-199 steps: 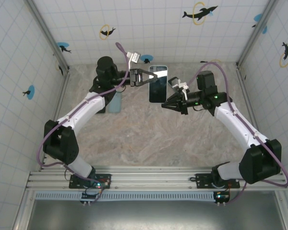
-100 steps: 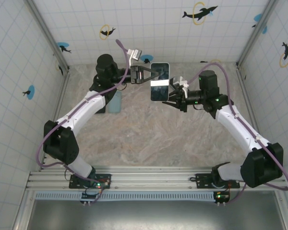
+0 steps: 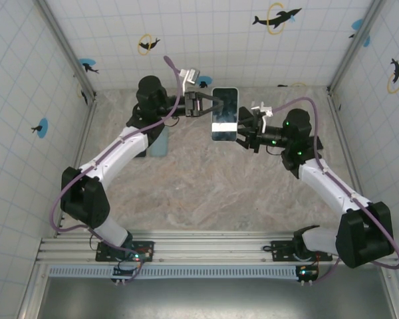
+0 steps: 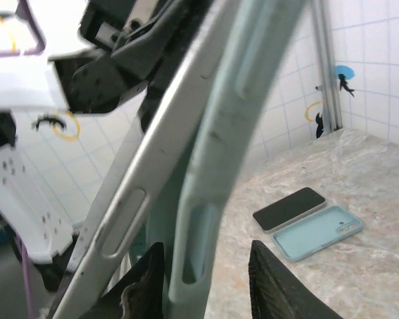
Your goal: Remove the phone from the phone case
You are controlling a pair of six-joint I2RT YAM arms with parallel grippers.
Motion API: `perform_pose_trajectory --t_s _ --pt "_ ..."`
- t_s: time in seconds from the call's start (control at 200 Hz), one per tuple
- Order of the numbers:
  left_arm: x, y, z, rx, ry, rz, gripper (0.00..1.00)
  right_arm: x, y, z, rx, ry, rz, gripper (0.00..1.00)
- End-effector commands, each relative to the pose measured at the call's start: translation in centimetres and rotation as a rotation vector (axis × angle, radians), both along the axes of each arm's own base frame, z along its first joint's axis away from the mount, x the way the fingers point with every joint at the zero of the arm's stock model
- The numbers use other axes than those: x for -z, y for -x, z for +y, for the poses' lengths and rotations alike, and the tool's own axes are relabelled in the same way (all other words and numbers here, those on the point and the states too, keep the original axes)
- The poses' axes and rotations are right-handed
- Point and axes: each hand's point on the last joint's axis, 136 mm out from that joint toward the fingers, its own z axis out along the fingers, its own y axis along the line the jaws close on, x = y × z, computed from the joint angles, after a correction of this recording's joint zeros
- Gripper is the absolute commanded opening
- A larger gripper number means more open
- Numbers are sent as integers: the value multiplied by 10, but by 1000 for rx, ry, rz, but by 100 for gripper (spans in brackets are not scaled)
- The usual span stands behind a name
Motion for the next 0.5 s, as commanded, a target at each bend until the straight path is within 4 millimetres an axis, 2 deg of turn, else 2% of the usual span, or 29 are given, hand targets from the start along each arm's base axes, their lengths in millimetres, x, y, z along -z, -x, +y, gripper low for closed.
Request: perform_pose_trajectory --t_s 0.0,0.195,0.36,0.495 --pt "-21 -13 6 -158 54 -26 0 -37 6 -1 27 -166 47 37" --pt "-17 -26 12 -245 100 88 0 -40 5 -2 79 -363 277 38" --pt "-1 -35 13 -284 98 187 0 -40 9 0 109 -480 394 36" --pt "10 -38 14 -295 107 258 0 -37 7 -7 162 -581 472 30"
